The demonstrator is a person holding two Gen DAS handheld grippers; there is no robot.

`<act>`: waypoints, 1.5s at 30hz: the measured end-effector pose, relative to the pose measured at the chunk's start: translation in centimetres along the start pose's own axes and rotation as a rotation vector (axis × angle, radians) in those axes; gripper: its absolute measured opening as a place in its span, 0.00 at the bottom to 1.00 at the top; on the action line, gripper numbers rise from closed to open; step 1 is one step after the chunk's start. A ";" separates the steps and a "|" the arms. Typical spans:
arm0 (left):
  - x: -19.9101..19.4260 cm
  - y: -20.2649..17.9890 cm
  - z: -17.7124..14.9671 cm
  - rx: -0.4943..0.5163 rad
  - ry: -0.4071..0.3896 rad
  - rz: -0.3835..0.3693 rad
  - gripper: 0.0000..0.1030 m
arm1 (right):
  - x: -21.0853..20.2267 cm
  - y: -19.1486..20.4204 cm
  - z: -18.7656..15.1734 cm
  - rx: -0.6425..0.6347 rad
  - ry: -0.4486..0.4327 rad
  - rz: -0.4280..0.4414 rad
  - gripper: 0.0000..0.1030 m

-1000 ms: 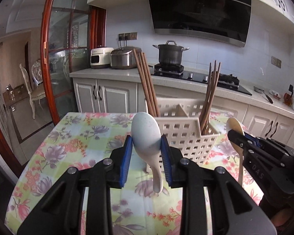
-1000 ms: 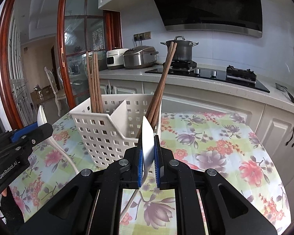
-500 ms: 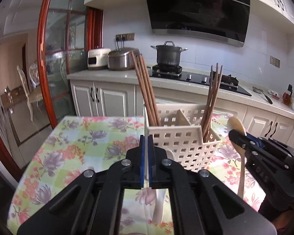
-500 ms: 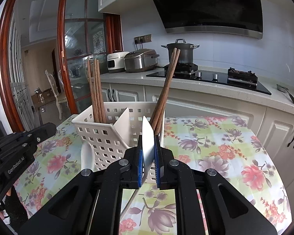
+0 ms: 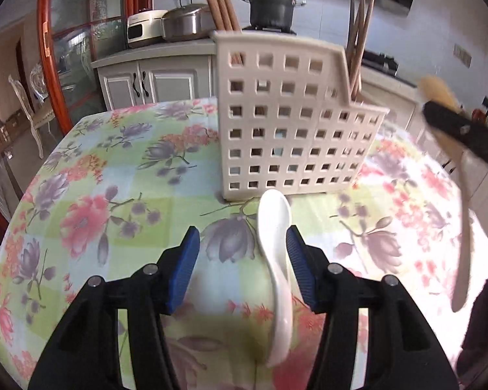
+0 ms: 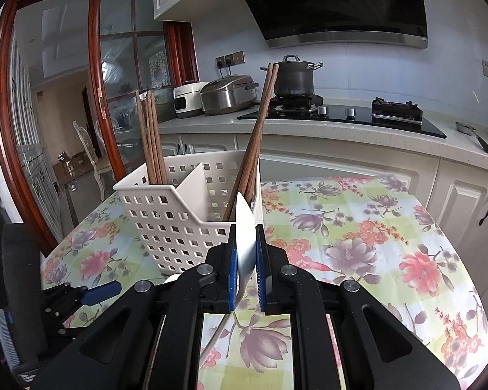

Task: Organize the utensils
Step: 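Carry the spoon upright over the caddy with the left gripper while the right holds its spoon, then lower the spoon into the caddy and open the left gripper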

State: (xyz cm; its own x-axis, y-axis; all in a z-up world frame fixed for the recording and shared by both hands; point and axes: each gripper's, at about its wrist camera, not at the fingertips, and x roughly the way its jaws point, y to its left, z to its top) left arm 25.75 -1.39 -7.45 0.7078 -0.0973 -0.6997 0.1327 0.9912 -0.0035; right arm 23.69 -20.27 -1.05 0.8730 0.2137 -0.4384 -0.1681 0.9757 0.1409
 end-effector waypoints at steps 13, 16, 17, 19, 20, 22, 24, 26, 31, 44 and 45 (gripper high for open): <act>4.9 -1.9 1.0 0.041 0.093 0.000 0.33 | -0.5 -1.2 0.1 0.036 -0.015 0.023 0.11; 3.9 -1.4 0.8 0.022 0.052 0.004 0.33 | -0.6 -1.2 0.0 0.024 -0.016 0.017 0.11; 3.3 -1.4 0.7 0.025 0.035 0.012 0.33 | -0.6 -1.2 0.0 0.022 -0.015 0.017 0.11; 1.9 -1.3 0.5 0.018 0.001 0.008 0.33 | -0.6 -1.1 0.0 0.019 -0.015 0.016 0.11; 1.2 -1.2 0.5 0.009 -0.017 0.002 0.33 | -0.7 -1.0 0.1 0.016 -0.016 0.015 0.11; -0.3 -1.0 0.4 -0.005 -0.057 -0.004 0.33 | -0.7 -0.7 0.3 0.010 -0.021 0.015 0.11; -2.2 -0.6 0.5 -0.020 -0.112 -0.014 0.33 | -0.7 -0.4 0.5 -0.004 -0.030 0.013 0.11; -4.3 -0.3 0.8 -0.032 -0.173 -0.020 0.33 | -0.4 -0.1 0.9 -0.017 -0.036 0.010 0.11; -9.0 0.2 3.2 -0.046 -0.306 -0.035 0.33 | 0.4 0.3 2.1 -0.032 -0.055 -0.009 0.11; -12.1 0.4 12.2 -0.032 -0.431 -0.039 0.32 | 1.7 1.4 5.3 -0.072 -0.115 -0.025 0.11; -11.8 0.4 12.7 -0.032 -0.431 -0.038 0.32 | 1.9 1.4 5.7 -0.076 -0.123 -0.029 0.11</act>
State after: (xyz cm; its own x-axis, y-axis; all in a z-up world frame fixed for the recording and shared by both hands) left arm 26.28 -0.97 9.93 0.9288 -0.1557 -0.3364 0.1475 0.9878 -0.0500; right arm 27.70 -18.77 3.38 0.9266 0.1827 -0.3288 -0.1724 0.9832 0.0603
